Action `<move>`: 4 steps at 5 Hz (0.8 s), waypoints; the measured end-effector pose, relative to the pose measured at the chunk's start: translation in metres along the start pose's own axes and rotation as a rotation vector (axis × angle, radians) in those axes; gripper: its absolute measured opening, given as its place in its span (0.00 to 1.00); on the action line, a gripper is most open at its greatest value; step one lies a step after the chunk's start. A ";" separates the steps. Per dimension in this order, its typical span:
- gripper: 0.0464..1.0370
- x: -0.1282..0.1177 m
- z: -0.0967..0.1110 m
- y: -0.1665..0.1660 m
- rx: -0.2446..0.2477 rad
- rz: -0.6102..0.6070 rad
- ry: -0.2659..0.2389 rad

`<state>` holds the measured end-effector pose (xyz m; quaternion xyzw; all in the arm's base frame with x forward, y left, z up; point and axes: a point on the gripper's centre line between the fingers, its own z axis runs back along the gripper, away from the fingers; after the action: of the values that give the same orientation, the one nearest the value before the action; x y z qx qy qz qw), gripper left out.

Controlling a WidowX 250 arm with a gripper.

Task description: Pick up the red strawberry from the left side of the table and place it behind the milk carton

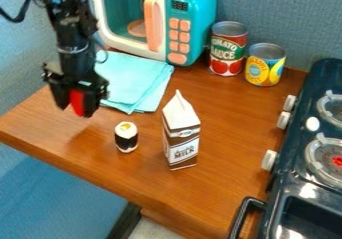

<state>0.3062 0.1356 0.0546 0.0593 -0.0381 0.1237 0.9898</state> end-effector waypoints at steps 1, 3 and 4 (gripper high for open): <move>0.71 0.027 0.025 -0.024 -0.134 -0.084 -0.074; 0.71 0.067 0.026 -0.088 -0.189 -0.240 -0.078; 0.71 0.074 0.019 -0.106 -0.161 -0.280 -0.073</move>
<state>0.4033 0.0494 0.0685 -0.0109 -0.0750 -0.0209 0.9969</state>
